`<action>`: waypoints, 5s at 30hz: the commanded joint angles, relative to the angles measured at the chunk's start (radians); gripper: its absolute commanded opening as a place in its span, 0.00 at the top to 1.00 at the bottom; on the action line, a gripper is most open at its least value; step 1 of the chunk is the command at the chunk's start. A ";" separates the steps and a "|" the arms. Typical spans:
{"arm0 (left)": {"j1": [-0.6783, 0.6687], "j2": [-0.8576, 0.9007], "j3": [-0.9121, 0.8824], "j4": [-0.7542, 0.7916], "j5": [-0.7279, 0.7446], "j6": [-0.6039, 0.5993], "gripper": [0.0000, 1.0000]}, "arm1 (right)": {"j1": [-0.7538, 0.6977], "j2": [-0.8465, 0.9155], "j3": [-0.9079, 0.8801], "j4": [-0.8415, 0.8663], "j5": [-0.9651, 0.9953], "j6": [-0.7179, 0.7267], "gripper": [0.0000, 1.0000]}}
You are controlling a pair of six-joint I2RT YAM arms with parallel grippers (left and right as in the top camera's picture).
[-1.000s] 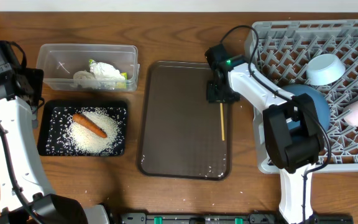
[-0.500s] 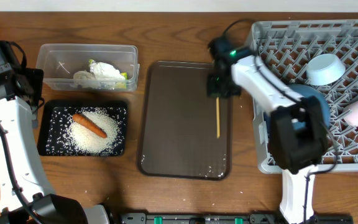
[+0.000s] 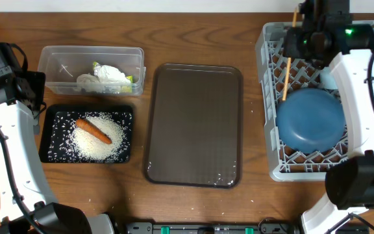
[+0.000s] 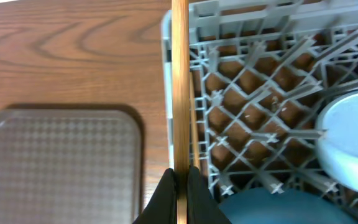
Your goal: Sort waste into correct bins and load items into the dishwasher rack
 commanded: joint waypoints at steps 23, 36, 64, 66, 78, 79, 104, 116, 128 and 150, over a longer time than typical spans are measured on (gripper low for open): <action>0.004 0.006 0.000 -0.003 -0.005 0.005 0.01 | -0.013 0.158 -0.008 0.026 -0.005 -0.050 0.68; 0.004 0.006 0.000 -0.003 -0.005 0.005 0.01 | 0.006 -0.120 -0.007 -0.280 -0.130 0.047 0.67; 0.004 0.006 0.000 -0.003 -0.005 0.005 0.01 | 0.316 -0.717 -0.769 -0.014 0.114 0.153 0.01; 0.004 0.006 0.000 -0.003 -0.005 0.005 0.01 | 0.316 -0.711 -0.769 -0.014 0.108 0.152 0.01; 0.004 0.006 0.000 -0.003 -0.005 0.005 0.01 | 0.316 -0.706 -0.769 -0.119 0.108 0.152 0.01; 0.004 0.006 0.000 -0.003 -0.005 0.005 0.01 | 0.316 -0.706 -0.769 -0.128 0.108 0.151 0.01; 0.004 0.006 0.000 -0.003 -0.005 0.005 0.01 | 0.358 -0.897 -1.060 0.436 0.006 -0.063 0.01; 0.004 0.006 0.000 -0.003 -0.005 0.005 0.01 | 0.357 -1.211 -1.585 1.090 0.003 -0.119 0.01; 0.004 0.006 0.000 -0.003 -0.005 0.005 0.01 | 0.307 -1.566 -1.847 1.135 -0.008 -0.119 0.01; 0.004 0.006 0.000 -0.003 -0.005 0.005 0.01 | 0.100 -1.787 -1.847 0.915 0.078 -0.161 0.01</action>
